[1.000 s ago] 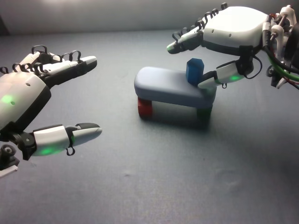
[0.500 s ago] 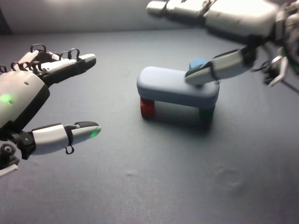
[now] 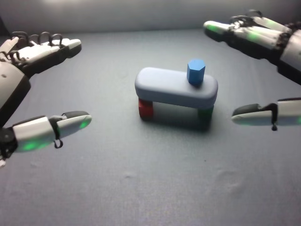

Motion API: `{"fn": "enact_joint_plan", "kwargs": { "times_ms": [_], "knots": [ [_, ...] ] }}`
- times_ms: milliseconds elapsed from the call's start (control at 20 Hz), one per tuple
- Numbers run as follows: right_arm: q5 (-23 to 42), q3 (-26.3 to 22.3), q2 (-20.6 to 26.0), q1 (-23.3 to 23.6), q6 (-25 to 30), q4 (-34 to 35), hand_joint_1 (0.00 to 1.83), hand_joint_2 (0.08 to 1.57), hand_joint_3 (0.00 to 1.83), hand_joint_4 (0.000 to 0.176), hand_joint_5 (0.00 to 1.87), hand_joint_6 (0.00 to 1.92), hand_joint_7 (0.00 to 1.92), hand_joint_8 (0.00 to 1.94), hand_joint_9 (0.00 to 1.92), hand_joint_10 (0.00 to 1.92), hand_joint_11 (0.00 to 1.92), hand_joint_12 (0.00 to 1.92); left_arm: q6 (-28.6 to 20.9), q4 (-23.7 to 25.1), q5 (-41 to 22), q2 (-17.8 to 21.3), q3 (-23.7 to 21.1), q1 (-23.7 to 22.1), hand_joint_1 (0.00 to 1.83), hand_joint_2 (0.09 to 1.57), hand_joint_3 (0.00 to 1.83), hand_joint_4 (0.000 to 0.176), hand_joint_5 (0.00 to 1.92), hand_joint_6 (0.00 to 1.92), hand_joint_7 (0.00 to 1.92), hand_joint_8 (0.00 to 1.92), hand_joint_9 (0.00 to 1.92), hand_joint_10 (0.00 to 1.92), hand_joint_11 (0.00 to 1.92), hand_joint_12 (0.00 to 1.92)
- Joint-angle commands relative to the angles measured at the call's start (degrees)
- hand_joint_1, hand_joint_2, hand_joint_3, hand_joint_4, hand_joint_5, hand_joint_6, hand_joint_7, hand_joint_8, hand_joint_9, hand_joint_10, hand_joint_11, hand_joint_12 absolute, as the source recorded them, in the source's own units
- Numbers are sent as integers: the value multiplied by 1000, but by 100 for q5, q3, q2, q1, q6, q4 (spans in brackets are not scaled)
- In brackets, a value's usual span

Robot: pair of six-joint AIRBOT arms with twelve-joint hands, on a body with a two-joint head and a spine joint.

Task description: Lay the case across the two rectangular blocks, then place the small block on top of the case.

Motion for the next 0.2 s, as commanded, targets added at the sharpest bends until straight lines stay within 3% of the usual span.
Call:
{"fn": "enact_joint_plan", "kwargs": {
  "times_ms": [0,50,100,150],
  "knots": [
    [987,-30,75,-39,0,382,832,941,0,98,39,0,134,0,218,0,0,742,-17,78,-902,71,-6,5,625,1024,2,0,460,5,427,4,411,7,0,1350],
    [1070,-134,153,-294,0,527,842,934,0,121,38,0,102,3,182,7,0,644,-17,13,-1043,112,-20,71,583,1035,6,0,461,4,423,2,404,3,0,1358],
    [1104,-208,226,-470,0,604,907,956,1,14,1,0,5,1,39,6,0,247,-17,-51,-1106,121,-17,109,503,1051,10,0,445,0,407,0,397,1,0,1361],
    [1145,-270,301,-605,0,657,907,956,1,14,1,0,5,1,39,6,0,247,-17,-96,-1148,124,-15,131,503,1051,10,0,445,0,407,0,397,1,0,1361]
  ]
}}
